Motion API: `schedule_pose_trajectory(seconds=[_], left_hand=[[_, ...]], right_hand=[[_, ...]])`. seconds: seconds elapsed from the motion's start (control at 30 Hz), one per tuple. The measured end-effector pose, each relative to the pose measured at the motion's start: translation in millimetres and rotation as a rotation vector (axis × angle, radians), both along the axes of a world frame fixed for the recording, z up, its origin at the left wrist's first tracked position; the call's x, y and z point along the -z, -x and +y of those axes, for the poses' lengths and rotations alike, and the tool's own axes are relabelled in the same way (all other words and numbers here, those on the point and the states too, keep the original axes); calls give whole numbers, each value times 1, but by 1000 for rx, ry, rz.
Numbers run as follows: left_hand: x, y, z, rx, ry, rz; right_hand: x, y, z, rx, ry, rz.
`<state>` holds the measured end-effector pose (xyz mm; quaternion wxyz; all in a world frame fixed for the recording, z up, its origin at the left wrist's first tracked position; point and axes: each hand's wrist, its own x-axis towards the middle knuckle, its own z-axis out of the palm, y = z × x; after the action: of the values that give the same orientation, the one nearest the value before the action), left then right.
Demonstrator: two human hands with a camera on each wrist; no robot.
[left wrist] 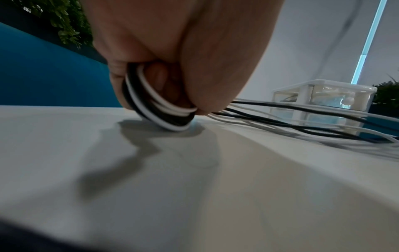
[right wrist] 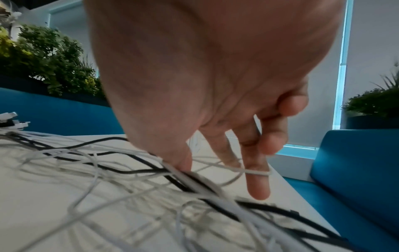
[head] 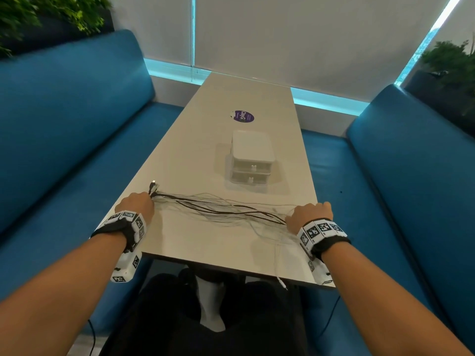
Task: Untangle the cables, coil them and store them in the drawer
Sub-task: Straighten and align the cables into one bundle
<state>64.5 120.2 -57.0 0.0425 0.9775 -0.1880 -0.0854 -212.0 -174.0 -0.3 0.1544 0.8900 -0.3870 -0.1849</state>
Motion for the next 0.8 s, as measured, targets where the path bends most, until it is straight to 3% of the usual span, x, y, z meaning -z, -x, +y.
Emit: schedule_pose_trajectory(seconds=[0.2, 0.3, 0.43, 0.8], left_hand=[[6, -5, 2, -11, 44, -7], [5, -4, 2, 0, 29, -11], [3, -2, 1, 19, 10, -17], [0, -2, 2, 20, -6, -5]], right_hand=[[8, 10, -3, -132, -107, -159], [3, 15, -8, -185, 26, -134], [0, 16, -17, -151, 123, -92], [3, 12, -13, 25, -16, -58]])
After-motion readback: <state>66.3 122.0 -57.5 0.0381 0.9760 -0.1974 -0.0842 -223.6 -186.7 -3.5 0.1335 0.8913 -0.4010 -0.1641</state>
